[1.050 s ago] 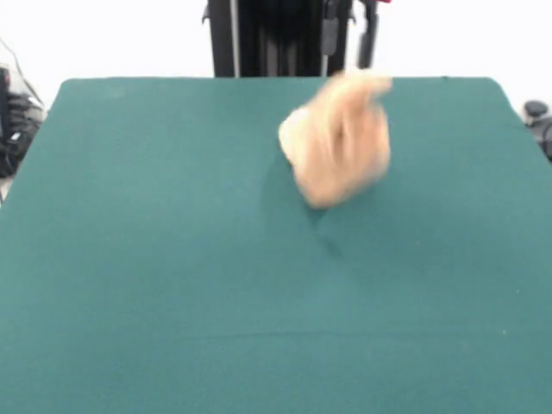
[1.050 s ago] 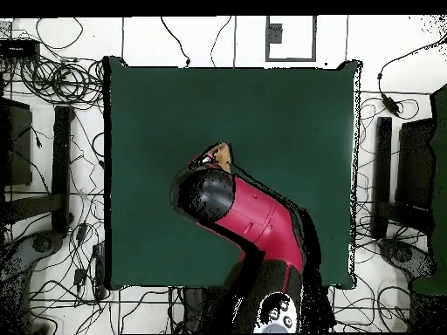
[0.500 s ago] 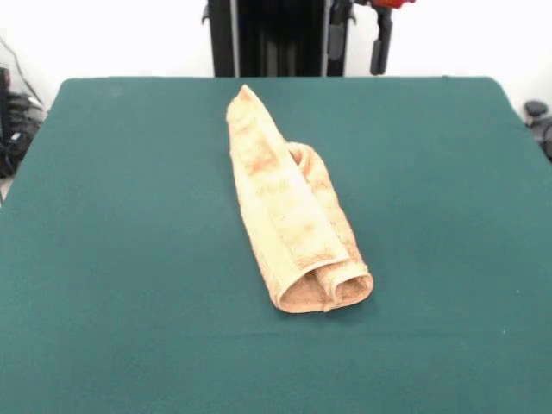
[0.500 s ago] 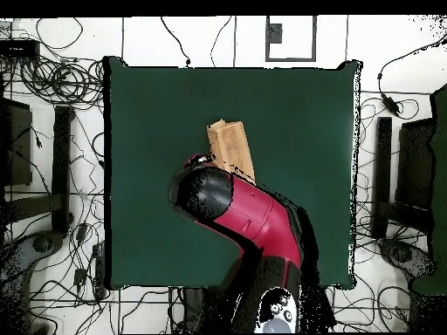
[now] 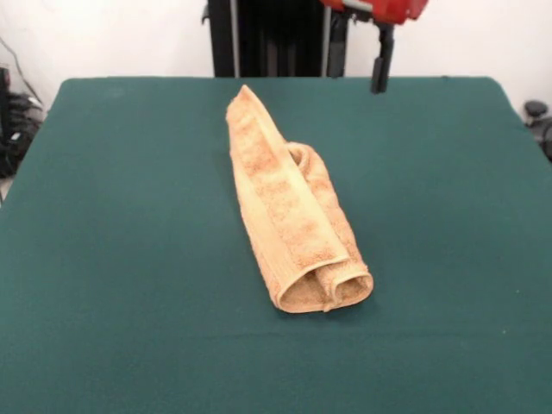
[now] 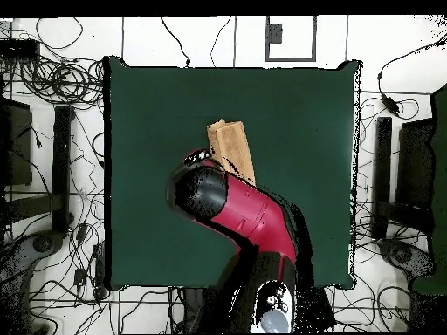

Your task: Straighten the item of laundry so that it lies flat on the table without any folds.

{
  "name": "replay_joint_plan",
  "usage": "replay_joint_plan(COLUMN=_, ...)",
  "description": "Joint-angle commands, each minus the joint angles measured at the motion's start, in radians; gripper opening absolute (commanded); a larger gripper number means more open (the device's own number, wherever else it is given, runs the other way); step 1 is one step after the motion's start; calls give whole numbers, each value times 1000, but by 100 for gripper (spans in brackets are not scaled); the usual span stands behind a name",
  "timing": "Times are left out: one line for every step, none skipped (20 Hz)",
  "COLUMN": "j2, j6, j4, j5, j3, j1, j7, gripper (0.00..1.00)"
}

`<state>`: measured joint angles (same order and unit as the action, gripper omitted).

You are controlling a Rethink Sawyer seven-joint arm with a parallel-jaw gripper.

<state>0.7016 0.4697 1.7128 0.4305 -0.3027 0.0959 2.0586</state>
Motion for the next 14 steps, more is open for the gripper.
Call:
replay_joint_plan(j2=-132, j6=-180, j4=64, j5=-46, j3=142, j1=-13, j7=121, gripper=100)
replay_joint_plan(j2=-142, j6=-192, j4=63, j5=-47, j3=144, j1=-16, j7=121, gripper=100)
replay_joint_plan(j2=-145, j6=-208, j4=66, j5=-51, j3=143, j1=-16, j7=121, gripper=100)
replay_joint_plan(j2=-150, j6=-220, j4=69, j5=-51, j3=148, j1=-21, j7=118, gripper=100)
replay_joint_plan(j2=-157, j6=-220, j4=64, j5=-56, j3=139, j1=-16, j7=117, gripper=100)
replay_joint_plan(j2=-164, j6=-219, j4=60, j5=-60, j3=131, j1=-12, j7=115, gripper=100)
replay_joint_plan(j2=-173, j6=-203, j4=53, j5=-63, j3=119, j1=-4, j7=114, gripper=100)
replay_joint_plan(j2=-177, j6=-178, j4=46, j5=-69, j3=103, j1=5, j7=111, gripper=100)
replay_joint_plan(j2=-181, j6=-164, j4=45, j5=-77, j3=88, j1=14, j7=109, gripper=100)
replay_joint_plan(j2=-181, j6=-141, j4=43, j5=-90, j3=80, j1=16, j7=98, gripper=100)
replay_joint_plan(j2=-182, j6=-125, j4=45, j5=-101, j3=79, j1=13, j7=88, gripper=100)
replay_joint_plan(j2=-181, j6=-111, j4=45, j5=-119, j3=75, j1=12, j7=74, gripper=100)
replay_joint_plan(j2=-180, j6=-100, j4=46, j5=-134, j3=79, j1=2, j7=58, gripper=100)
replay_joint_plan(j2=-175, j6=-95, j4=53, j5=-147, j3=86, j1=-7, j7=46, gripper=100)
